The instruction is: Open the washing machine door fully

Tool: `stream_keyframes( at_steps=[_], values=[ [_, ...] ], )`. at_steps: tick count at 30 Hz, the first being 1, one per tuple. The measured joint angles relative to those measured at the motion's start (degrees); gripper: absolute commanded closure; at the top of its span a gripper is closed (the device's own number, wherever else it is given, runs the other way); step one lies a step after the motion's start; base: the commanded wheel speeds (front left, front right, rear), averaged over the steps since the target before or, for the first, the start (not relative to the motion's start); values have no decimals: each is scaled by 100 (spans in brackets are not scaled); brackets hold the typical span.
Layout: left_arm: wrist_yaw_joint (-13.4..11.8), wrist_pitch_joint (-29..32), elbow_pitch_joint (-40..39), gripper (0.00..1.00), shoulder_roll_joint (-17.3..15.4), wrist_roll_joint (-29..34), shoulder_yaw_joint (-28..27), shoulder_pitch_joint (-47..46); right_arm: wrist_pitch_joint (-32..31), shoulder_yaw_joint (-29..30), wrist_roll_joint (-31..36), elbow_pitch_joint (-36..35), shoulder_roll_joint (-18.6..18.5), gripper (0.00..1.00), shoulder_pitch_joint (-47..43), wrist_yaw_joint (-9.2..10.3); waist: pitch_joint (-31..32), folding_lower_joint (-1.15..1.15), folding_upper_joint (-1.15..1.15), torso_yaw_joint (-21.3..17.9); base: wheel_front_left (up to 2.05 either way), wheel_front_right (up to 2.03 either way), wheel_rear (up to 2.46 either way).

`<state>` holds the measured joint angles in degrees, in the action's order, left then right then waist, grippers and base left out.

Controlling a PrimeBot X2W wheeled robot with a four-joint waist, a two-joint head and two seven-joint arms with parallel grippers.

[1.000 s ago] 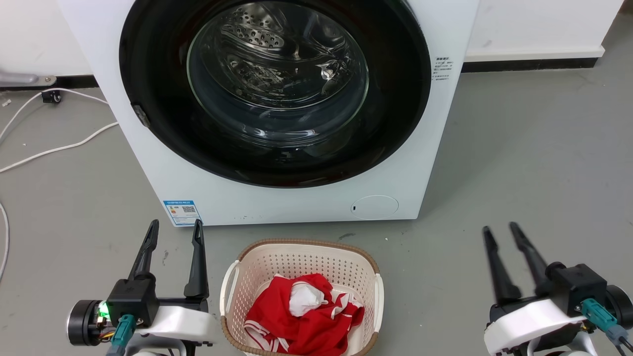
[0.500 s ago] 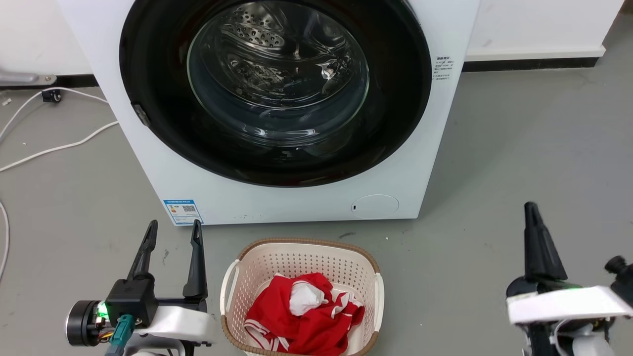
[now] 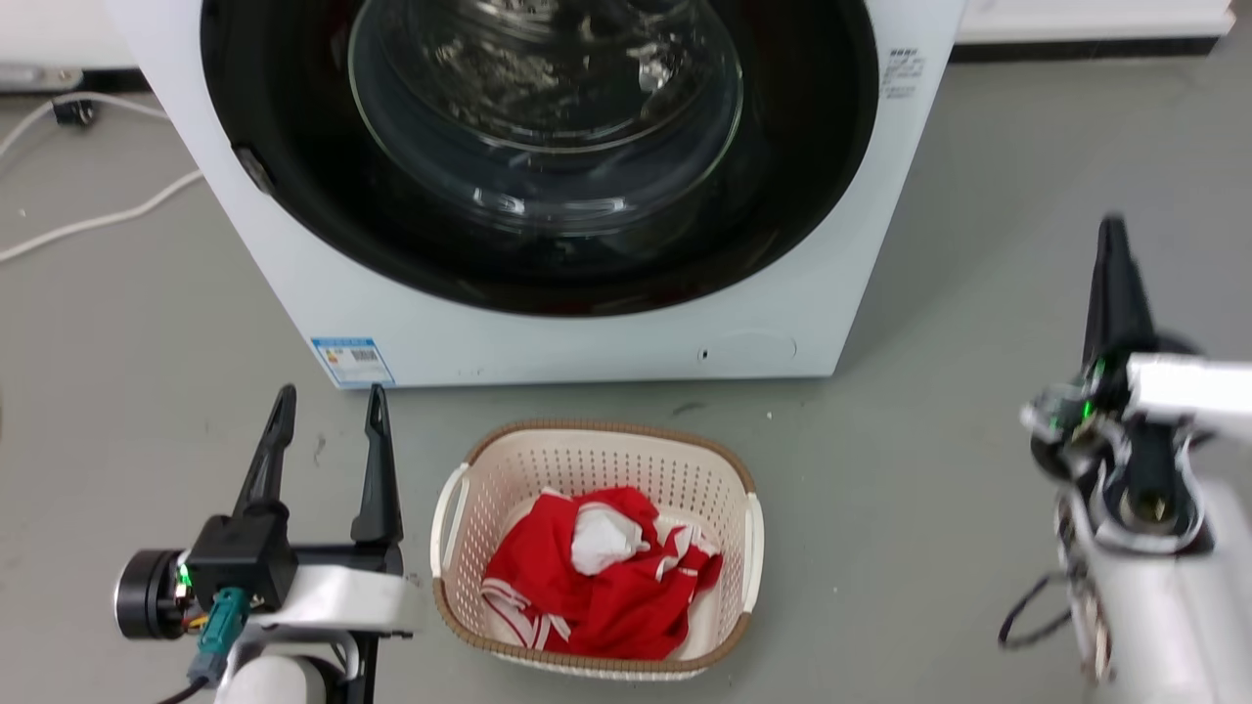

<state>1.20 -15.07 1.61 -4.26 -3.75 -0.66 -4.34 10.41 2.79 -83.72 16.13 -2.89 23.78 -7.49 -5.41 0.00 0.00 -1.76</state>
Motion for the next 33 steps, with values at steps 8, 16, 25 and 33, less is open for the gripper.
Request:
stream_keyframes(
  at_steps=[8, 16, 25, 33],
  values=[
    [77, 0, -81, 0, 21, 26, -24, -397, -1000, 188, -569, 1405, -503, 100, 1881, 0, -533, 0, 0, 49, 0, 0, 0],
    [133, 0, -160, 0, 42, 74, 10, -724, -1957, -253, -307, 2777, -1056, 100, 3619, 0, -998, 1, 0, 160, 0, 0, 0],
    [245, 0, -222, 0, 37, 148, 79, -1057, -2888, -821, 102, 3819, -1100, 100, 5066, 0, -1456, 1, 0, 278, 0, 0, 0],
    [283, 0, -238, 0, 42, 151, 125, -1201, -3069, -1067, 460, 4613, -1012, 100, 5842, 0, -1712, 0, 0, 370, 0, 0, 0]
  ],
)
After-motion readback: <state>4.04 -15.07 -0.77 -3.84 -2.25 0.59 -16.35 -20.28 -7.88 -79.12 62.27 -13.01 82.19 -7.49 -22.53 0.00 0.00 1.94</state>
